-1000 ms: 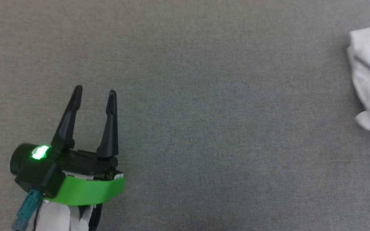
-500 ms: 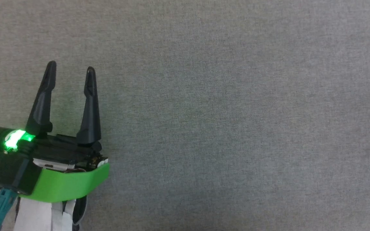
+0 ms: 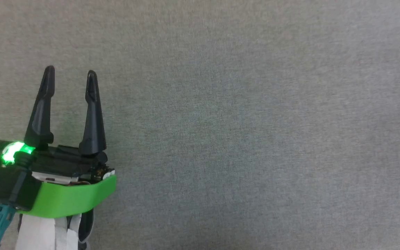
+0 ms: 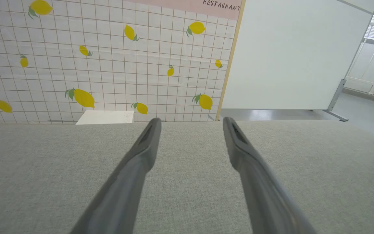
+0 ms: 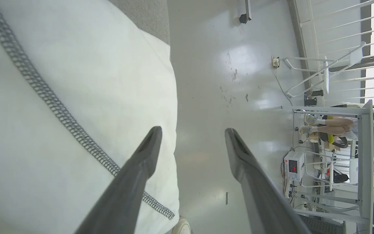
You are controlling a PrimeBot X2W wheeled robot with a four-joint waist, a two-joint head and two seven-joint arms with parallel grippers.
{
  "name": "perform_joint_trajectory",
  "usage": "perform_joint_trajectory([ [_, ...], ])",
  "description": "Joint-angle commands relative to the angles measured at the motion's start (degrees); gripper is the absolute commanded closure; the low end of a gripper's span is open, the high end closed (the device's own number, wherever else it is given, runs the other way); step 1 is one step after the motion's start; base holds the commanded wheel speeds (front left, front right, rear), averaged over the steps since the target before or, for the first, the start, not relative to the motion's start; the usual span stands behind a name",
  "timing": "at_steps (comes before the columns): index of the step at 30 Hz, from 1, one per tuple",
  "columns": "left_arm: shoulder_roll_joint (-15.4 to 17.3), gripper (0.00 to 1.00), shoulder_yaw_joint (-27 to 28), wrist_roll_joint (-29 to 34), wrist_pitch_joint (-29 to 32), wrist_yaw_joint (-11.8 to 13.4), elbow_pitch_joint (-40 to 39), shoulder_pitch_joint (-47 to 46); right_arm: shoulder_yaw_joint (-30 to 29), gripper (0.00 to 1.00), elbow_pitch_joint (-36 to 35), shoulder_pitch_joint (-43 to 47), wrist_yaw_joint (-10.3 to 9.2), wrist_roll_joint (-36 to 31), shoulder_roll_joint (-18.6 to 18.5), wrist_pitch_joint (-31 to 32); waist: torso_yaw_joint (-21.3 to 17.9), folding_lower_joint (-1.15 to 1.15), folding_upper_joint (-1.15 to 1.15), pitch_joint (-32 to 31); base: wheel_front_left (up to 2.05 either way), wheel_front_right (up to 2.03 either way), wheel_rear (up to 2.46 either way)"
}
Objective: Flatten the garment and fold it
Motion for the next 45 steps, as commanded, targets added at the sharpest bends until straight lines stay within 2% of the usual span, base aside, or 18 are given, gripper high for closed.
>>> perform_joint_trajectory([
  [1,-0.4,0.00,0.4,-0.2,-0.2,0.2,0.5,0.7,0.6,0.00,0.5,-0.5,-0.11,0.3,0.4,-0.8,0.4,-0.01,0.00,-3.9,0.00,0.00,0.00],
  [9,-2.4,0.00,1.0,-0.4,-0.2,0.3,4.4,5.4,4.8,0.00,0.6,0.9,-0.11,3.2,6.0,-9.2,1.2,-0.01,0.00,-13.9,0.00,0.00,0.00],
  [15,-3.2,0.00,1.7,-0.5,-0.2,1.3,6.9,9.1,7.0,0.00,-4.1,4.6,-0.11,4.3,15.1,-16.6,1.4,-0.01,0.00,-20.6,0.00,0.00,0.00],
  [16,-3.4,0.00,1.6,-0.8,-0.2,1.6,7.6,10.8,8.3,0.00,-7.2,7.5,-0.11,4.5,19.5,-20.3,1.8,-0.01,0.00,-23.5,0.00,0.00,0.00],
  [27,-4.0,0.00,0.0,-1.5,1.0,2.7,10.0,15.2,9.6,0.00,-17.3,21.2,-0.11,2.8,33.3,-30.6,5.3,-0.01,0.00,-29.6,0.00,0.00,0.00],
  [33,-4.1,0.00,-0.2,-1.8,2.0,3.6,11.8,17.9,9.8,0.00,-18.4,28.8,-0.11,1.5,36.6,-34.5,7.0,-0.01,0.00,-32.2,0.00,0.00,0.00],
  [36,-4.2,0.00,-0.6,-2.2,2.1,3.7,12.7,19.0,9.5,0.00,-17.7,31.8,-0.11,0.4,37.0,-35.9,7.7,-0.01,0.00,-33.1,0.00,0.00,0.00],
  [39,-4.2,0.00,-1.3,-2.2,2.0,3.6,14.4,20.8,8.8,0.00,-16.2,35.7,-0.11,2.3,37.0,-38.7,8.1,-0.01,0.00,-34.3,0.00,0.00,0.00],
  [45,-4.2,0.00,-2.0,-2.2,1.4,3.3,16.0,21.8,7.3,0.00,-14.9,38.4,-0.11,3.2,37.1,-41.2,8.2,-0.01,0.00,-35.4,0.00,0.00,0.00],
])
